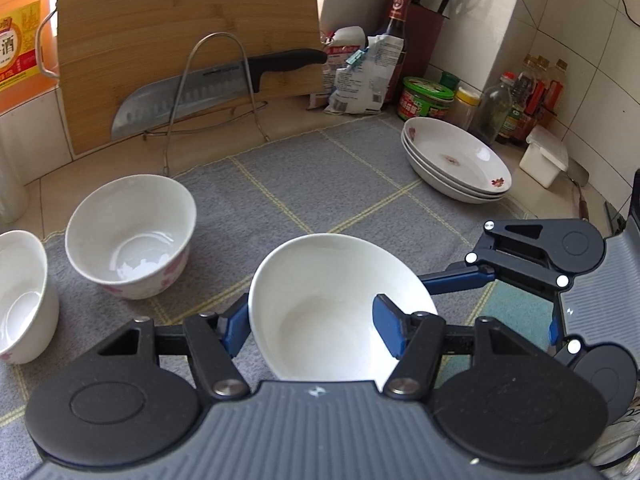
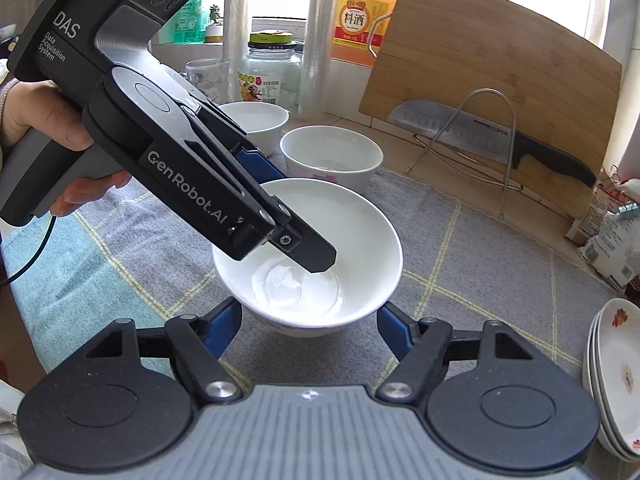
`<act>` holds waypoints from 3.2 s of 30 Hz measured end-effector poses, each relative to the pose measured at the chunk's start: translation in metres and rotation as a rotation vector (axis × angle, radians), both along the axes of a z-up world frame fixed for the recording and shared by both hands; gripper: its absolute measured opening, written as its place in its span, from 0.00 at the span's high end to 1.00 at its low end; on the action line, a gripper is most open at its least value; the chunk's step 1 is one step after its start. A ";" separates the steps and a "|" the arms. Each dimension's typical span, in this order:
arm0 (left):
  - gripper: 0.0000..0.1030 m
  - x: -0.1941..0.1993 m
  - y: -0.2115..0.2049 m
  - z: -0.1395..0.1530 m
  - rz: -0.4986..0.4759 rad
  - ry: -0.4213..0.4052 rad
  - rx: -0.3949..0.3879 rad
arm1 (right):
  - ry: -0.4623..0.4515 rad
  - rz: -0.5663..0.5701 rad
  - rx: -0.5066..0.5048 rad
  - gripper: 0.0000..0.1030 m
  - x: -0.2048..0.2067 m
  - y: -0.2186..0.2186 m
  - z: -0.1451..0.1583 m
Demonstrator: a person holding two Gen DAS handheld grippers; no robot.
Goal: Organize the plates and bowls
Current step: 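Lift the white bowl with both tools and carry it across the towel, then set the white bowl down on the towel and open both tools, then move the right tool to the pink-flowered bowl rim while the left tool approaches it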
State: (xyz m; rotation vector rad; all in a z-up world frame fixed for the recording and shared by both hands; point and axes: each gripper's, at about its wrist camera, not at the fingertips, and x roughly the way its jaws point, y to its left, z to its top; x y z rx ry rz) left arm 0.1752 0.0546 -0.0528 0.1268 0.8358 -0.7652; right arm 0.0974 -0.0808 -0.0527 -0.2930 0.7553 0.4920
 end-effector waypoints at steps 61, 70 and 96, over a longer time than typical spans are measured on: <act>0.02 -0.057 0.002 0.009 0.141 -0.282 0.055 | 0.046 -0.075 0.040 0.00 -0.014 -0.042 0.013; 0.02 -0.062 0.030 0.002 0.265 -0.209 0.010 | 0.051 -0.051 0.038 0.00 -0.012 -0.040 0.022; 0.02 -0.044 0.045 -0.011 0.415 -0.302 0.141 | 0.218 0.048 0.111 0.00 0.098 -0.005 0.056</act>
